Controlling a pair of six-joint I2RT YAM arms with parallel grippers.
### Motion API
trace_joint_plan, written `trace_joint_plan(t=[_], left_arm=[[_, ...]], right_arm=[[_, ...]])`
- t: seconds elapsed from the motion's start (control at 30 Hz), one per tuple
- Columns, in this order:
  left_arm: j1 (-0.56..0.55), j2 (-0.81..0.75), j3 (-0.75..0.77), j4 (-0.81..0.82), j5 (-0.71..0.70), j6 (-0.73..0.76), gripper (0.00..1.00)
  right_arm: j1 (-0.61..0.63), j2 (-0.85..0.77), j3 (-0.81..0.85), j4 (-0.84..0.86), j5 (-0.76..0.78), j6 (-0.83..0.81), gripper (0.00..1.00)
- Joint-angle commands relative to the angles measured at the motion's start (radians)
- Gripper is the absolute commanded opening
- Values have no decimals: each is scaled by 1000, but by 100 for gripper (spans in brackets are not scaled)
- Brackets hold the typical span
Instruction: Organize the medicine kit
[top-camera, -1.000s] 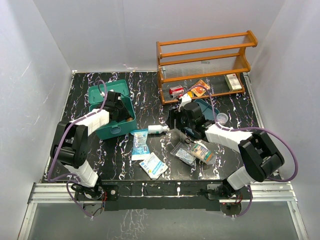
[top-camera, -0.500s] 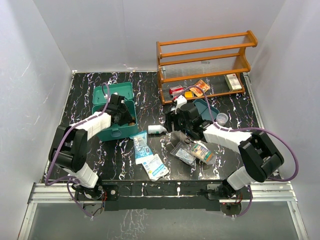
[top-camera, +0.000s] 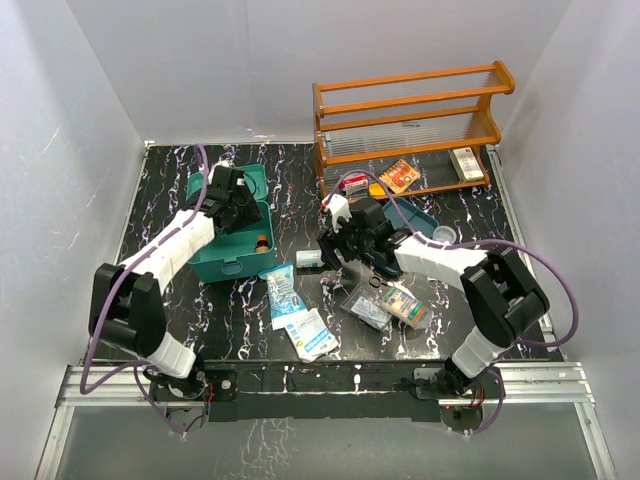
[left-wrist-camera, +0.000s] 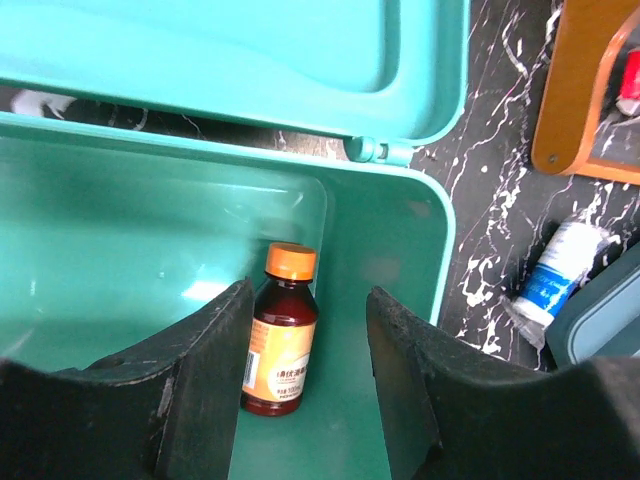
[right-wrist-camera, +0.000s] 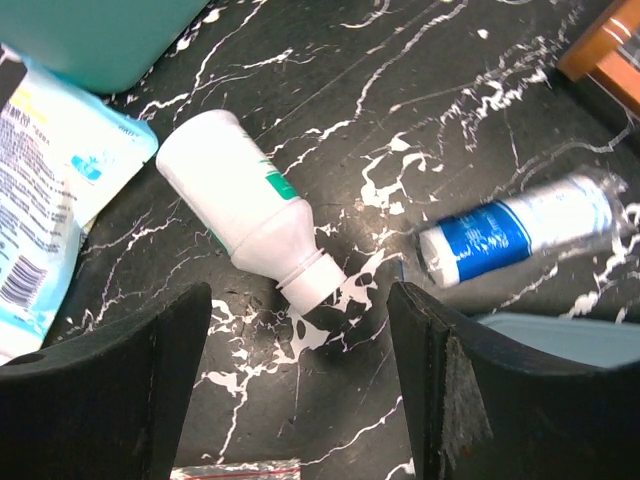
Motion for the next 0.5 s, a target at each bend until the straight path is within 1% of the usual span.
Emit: trace_joint_plan(t=[0.0, 0.1, 0.2, 0.33, 0.47], left_arm=[[-2, -107, 56, -112, -86, 42, 48], [-2, -152, 65, -117, -89, 83, 50], [-2, -179, 71, -102, -88, 126, 55], [-2, -234, 76, -45, -39, 205, 59], [-2, -250, 90, 11, 41, 271, 62]], right_arm=[[6, 30, 77, -21, -117, -231, 70], [5, 70, 103, -44, -171, -303, 71], [6, 122, 154, -108, -224, -374, 71], [5, 189, 206, -187, -276, -444, 69], [5, 216, 220, -235, -278, -488, 65]])
